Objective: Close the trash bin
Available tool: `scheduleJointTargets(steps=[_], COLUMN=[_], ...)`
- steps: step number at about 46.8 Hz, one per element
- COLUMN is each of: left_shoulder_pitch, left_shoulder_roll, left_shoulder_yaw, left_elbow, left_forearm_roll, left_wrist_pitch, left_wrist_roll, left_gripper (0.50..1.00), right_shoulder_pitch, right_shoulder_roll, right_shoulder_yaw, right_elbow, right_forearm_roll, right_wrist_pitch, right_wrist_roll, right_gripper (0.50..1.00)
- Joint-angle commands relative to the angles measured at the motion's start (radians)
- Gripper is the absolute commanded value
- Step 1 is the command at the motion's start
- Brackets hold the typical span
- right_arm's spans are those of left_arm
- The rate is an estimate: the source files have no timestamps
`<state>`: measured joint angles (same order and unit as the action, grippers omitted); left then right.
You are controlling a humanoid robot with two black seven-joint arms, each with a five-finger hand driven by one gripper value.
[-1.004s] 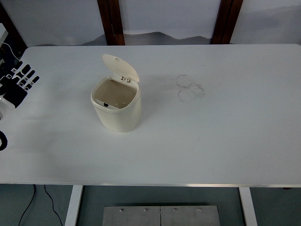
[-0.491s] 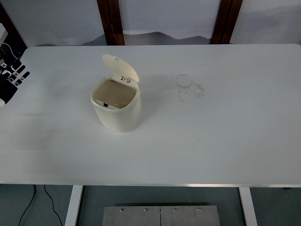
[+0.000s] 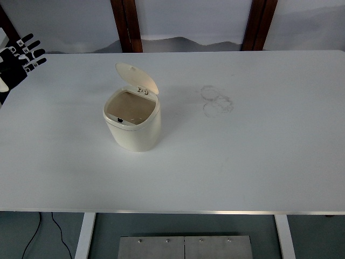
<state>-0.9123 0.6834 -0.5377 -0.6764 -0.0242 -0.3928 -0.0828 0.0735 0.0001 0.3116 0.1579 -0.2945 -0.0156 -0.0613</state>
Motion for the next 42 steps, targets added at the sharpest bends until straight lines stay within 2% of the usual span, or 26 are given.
scheduleJointTargets(steps=[1, 14, 20, 26, 29, 38, 42], left_shoulder_pitch=[-0.083, -0.319, -0.405, -0.473, -0.499, -0.569, -0.585], left_shoulder_roll=[0.016, 0.028, 0.027, 0.024, 0.024, 0.012, 0.008], left_shoulder_yaw=[0.103, 0.455, 0.562, 0.604, 0.604, 0.604, 0.604], left_elbow=[-0.022, -0.112, -0.179, -0.245, -0.268, -0.282, -0.285], left_forearm_roll=[0.001, 0.003, 0.021, 0.119, 0.165, 0.285, 0.361], left_wrist_pitch=[0.009, 0.008, -0.003, -0.014, -0.049, -0.207, -0.218], left_wrist_roll=[0.000, -0.003, -0.006, -0.006, -0.006, -0.005, -0.003], left_gripper=[1.000, 1.000, 1.000, 1.000, 1.000, 1.000, 1.000], right_shoulder_pitch=[0.000, 0.000, 0.000, 0.000, 0.000, 0.000, 0.000], right_shoulder_roll=[0.000, 0.000, 0.000, 0.000, 0.000, 0.000, 0.000], right_shoulder_yaw=[0.000, 0.000, 0.000, 0.000, 0.000, 0.000, 0.000], right_elbow=[0.000, 0.000, 0.000, 0.000, 0.000, 0.000, 0.000], right_forearm_roll=[0.000, 0.000, 0.000, 0.000, 0.000, 0.000, 0.000], right_wrist_pitch=[0.000, 0.000, 0.000, 0.000, 0.000, 0.000, 0.000], right_wrist_roll=[0.000, 0.000, 0.000, 0.000, 0.000, 0.000, 0.000], right_gripper=[0.995, 0.995, 0.995, 0.995, 0.995, 0.995, 0.995])
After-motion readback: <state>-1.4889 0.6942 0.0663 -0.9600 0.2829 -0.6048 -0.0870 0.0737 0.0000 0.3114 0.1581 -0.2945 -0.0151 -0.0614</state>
